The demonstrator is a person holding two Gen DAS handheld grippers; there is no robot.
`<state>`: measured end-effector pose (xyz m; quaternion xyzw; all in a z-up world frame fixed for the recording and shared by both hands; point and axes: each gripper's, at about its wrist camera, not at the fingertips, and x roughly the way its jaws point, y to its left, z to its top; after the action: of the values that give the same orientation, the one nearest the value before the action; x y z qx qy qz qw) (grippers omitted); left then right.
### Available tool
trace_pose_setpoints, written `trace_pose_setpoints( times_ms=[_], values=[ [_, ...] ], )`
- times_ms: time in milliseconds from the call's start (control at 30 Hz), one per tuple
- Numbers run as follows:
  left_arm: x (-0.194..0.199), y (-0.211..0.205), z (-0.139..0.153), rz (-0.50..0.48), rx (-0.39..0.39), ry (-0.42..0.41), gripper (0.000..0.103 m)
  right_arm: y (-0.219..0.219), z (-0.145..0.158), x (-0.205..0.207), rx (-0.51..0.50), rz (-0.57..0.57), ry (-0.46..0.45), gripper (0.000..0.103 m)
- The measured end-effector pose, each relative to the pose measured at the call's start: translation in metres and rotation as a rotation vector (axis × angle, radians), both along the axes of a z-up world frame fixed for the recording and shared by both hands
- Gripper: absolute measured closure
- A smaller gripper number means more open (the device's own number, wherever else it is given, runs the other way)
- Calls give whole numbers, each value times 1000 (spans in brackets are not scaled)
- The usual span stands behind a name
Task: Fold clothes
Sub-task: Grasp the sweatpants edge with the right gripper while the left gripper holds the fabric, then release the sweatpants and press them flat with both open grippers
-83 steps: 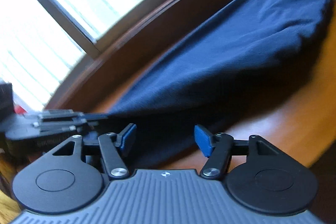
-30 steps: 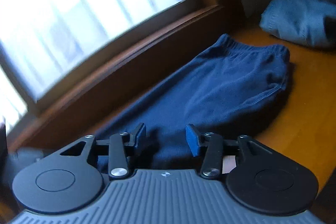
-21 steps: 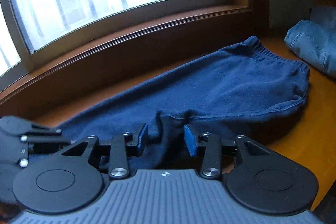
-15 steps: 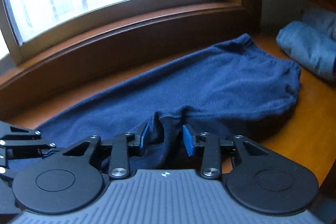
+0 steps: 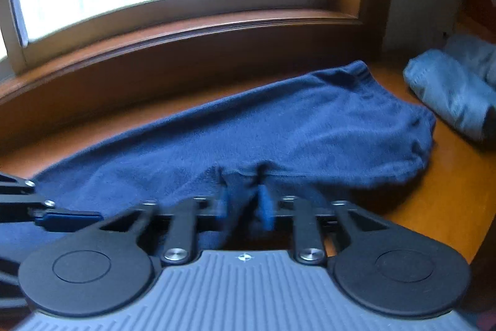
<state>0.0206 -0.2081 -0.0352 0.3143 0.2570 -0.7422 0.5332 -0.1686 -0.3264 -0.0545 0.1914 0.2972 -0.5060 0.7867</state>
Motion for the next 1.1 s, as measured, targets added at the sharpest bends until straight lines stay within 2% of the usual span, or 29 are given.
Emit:
trace_pose_setpoints(
  times_ms=[100,167,233,267,333,433,467,500,567,633,733,867,1000,1067,1100],
  values=[
    [10,4,6,17,2,29,75,11,6,-1,-40,-30,11,101],
    [24,12,14,32,-14,39,74,37,27,-13,-83,-82,-59,101],
    [41,20,22,48,-33,43,69,73,47,-38,-109,-164,-134,101],
    [50,24,25,57,-36,47,65,85,46,-50,-94,-200,-149,101],
    [63,30,22,74,-19,49,64,102,25,-76,-1,-279,-151,101],
    [65,35,9,81,16,21,64,105,-18,-98,142,-380,-98,101],
    [65,36,4,82,28,9,64,108,-23,-102,137,-398,-94,98],
    [64,38,-1,83,40,-2,64,114,-19,-103,112,-398,-84,93],
    [63,41,-10,85,65,-26,64,127,-5,-99,63,-361,-58,91],
    [61,44,-19,84,78,-56,64,139,6,-96,24,-319,-52,80],
    [54,45,-20,86,55,-118,54,157,17,-92,-25,-252,-69,77],
    [58,42,-19,110,80,-115,52,133,25,-90,-77,-198,-101,77],
    [55,42,-19,142,89,-125,49,56,22,-74,-38,-104,-144,76],
    [52,41,-18,169,95,-135,45,11,15,-56,5,-60,-129,76],
    [50,39,-18,184,98,-142,40,-8,9,-45,21,-49,-95,76]
  ],
)
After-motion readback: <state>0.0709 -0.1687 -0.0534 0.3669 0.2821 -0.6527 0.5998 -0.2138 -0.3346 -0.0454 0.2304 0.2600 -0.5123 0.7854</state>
